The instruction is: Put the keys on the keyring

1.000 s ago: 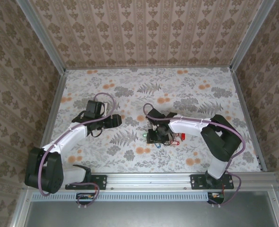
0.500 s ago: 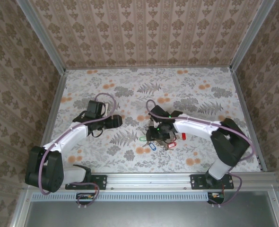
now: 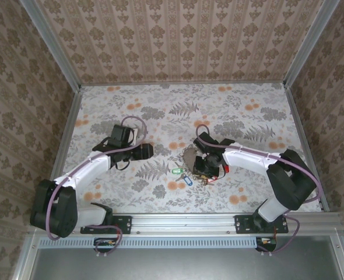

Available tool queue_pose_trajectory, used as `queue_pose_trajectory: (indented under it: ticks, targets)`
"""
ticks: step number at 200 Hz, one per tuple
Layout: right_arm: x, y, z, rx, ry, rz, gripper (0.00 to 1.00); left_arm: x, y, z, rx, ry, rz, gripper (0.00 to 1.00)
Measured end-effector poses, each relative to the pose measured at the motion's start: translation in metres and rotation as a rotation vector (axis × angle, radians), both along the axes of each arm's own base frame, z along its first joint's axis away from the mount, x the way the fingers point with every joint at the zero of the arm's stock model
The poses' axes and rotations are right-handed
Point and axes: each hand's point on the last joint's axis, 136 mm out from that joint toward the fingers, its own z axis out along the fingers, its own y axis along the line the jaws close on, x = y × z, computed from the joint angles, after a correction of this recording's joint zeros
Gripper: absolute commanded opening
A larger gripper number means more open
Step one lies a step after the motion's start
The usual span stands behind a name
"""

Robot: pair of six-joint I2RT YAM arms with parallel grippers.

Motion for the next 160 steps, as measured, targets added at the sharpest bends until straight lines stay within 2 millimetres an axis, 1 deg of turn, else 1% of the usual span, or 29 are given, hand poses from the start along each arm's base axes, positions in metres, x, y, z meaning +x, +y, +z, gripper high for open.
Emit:
queue_pose_trajectory:
  ticks: [10, 76, 114, 160]
  targets:
    - [-0.001, 0.0, -0.002, -0.001, 0.008, 0.0, 0.25, 0.0, 0.0, 0.0, 0.0, 0.0, -0.001, 0.77]
    - [-0.003, 0.002, -0.013, -0.006, 0.044, 0.004, 0.25, 0.0, 0.0, 0.0, 0.0, 0.0, -0.002, 0.76]
    - [-0.002, 0.006, -0.012, 0.008, 0.047, 0.008, 0.2, 0.0, 0.0, 0.0, 0.001, 0.001, -0.002, 0.76]
    - [0.0, 0.008, -0.012, 0.012, 0.042, 0.009, 0.2, 0.0, 0.0, 0.0, 0.001, 0.0, -0.001, 0.76]
